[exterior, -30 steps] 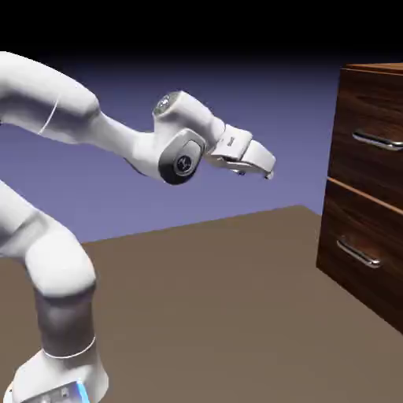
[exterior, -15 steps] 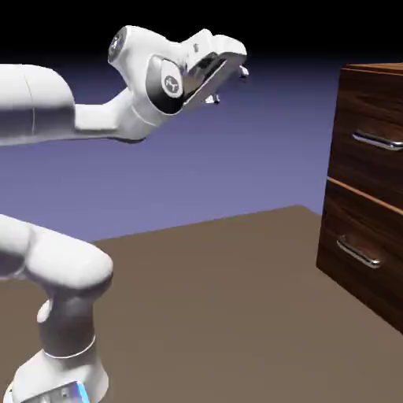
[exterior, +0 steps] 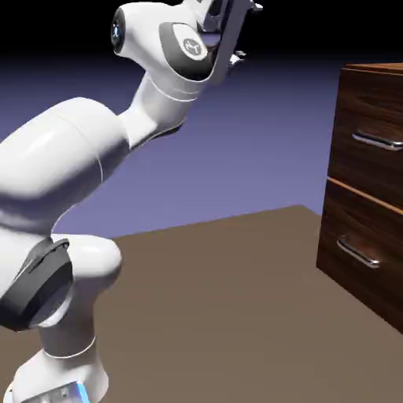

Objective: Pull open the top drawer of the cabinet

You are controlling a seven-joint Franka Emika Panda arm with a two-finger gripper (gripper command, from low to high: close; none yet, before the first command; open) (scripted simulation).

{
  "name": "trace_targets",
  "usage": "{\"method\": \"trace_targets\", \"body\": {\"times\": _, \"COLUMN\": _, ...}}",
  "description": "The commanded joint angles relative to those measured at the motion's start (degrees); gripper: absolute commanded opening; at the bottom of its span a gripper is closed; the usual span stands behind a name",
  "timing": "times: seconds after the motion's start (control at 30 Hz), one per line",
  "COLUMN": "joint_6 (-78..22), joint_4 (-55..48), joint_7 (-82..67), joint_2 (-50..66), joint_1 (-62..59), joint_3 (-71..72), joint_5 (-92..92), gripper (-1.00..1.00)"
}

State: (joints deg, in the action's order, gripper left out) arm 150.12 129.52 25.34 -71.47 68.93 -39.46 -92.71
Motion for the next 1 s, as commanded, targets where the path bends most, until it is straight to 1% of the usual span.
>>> {"method": "trace_targets", "body": {"times": 0.0, "joint_6": -0.64, "joint_4": -0.85, "joint_7": -0.46, "joint_2": -1.04, "joint_1": 1.84, "joint_3": -1.06, "joint_5": -2.50, "gripper": 0.00}}
{"method": "trace_targets", "body": {"times": 0.87, "joint_6": -17.34, "joint_4": -22.85, "joint_7": -12.42, "joint_2": -28.16, "joint_1": 49.53, "joint_3": -28.64, "joint_5": -67.28, "gripper": 0.00}}
{"method": "trace_targets", "body": {"times": 0.93, "joint_6": -17.63, "joint_4": -23.23, "joint_7": -12.63, "joint_2": -28.64, "joint_1": 50.36, "joint_3": -29.12, "joint_5": -68.41, "gripper": 0.00}}
{"method": "trace_targets", "body": {"times": 0.97, "joint_6": -16.80, "joint_4": -25.30, "joint_7": -12.89, "joint_2": -28.37, "joint_1": 51.58, "joint_3": -29.05, "joint_5": -68.45, "gripper": 0.00}}
